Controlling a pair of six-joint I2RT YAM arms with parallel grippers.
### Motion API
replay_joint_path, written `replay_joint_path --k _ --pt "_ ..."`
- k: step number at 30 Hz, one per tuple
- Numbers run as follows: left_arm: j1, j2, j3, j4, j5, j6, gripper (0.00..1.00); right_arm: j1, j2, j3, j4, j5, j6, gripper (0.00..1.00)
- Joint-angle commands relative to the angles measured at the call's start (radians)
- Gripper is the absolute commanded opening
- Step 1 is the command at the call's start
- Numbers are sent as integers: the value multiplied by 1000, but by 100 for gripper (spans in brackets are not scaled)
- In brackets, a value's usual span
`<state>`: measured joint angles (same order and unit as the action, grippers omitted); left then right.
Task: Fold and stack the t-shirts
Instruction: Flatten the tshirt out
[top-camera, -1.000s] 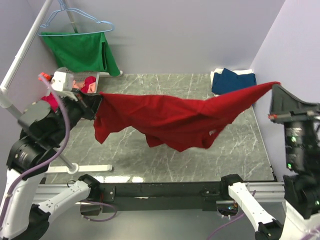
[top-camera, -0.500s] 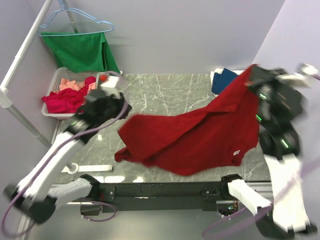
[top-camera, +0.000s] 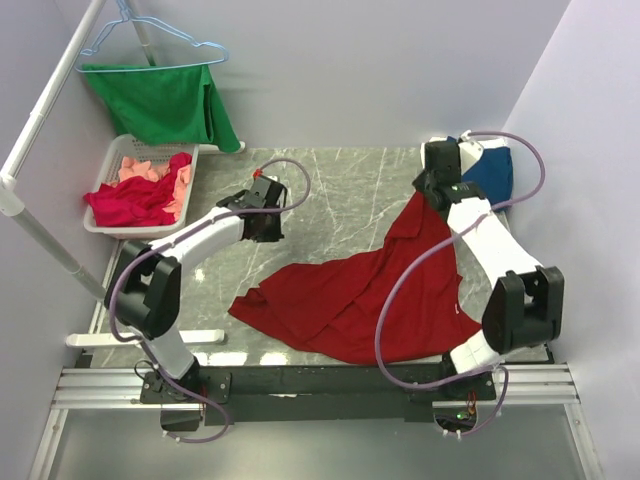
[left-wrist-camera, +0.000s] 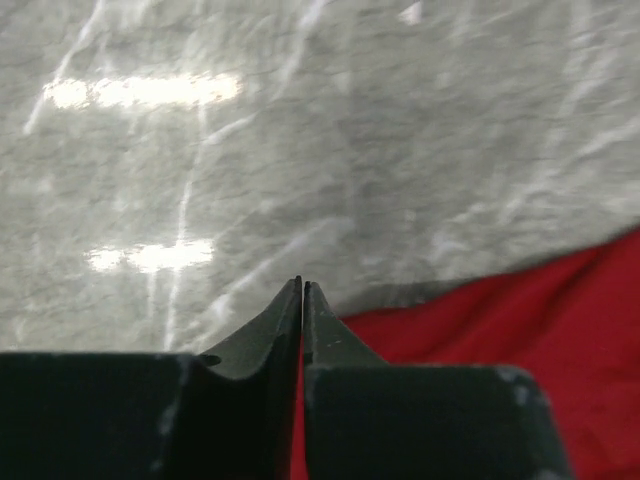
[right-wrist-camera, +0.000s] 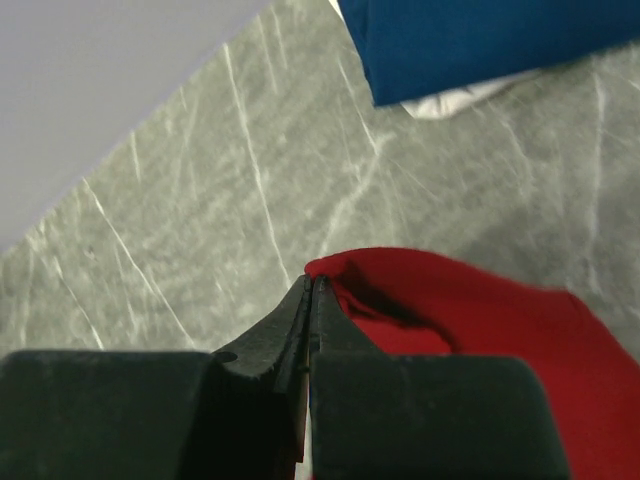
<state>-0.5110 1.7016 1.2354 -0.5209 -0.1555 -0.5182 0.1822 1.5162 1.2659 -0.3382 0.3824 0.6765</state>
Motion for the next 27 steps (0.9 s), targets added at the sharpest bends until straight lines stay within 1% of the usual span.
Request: replay_joint_path --k 1,2,3,5,6,8,9,13,14,18,22,27 --pt "0 -114 55 26 89 10 15 -4 74 136 35 58 37 0" --pt "-3 -128 44 7 141 20 18 -4 108 147 24 55 37 0" --pt "-7 -143 36 -11 148 29 25 -6 122 159 12 59 47 0" --pt "-27 -198 6 -80 163 37 34 -4 150 173 -5 53 52 0" --pt "-37 -221 -8 -102 159 29 44 -4 153 174 -8 55 60 0" --pt "-56 -285 -54 -154 175 11 51 -4 162 168 -10 44 63 0" --pt "-64 -305 -74 -166 194 -26 57 -4 164 170 -15 44 66 0" --pt "-125 -407 -203 -168 247 -126 60 -4 174 174 -48 33 75 0" --pt "-159 -418 -221 -169 251 -143 59 -4 176 171 -53 27 77 0" --pt "-227 -450 -306 -174 251 -230 59 -3 171 153 -71 12 81 0" --pt "-288 -487 -422 -117 284 -301 59 3 156 121 -91 3 75 0" --pt "-357 -522 -505 -70 290 -378 62 7 102 40 -82 -8 74 0"
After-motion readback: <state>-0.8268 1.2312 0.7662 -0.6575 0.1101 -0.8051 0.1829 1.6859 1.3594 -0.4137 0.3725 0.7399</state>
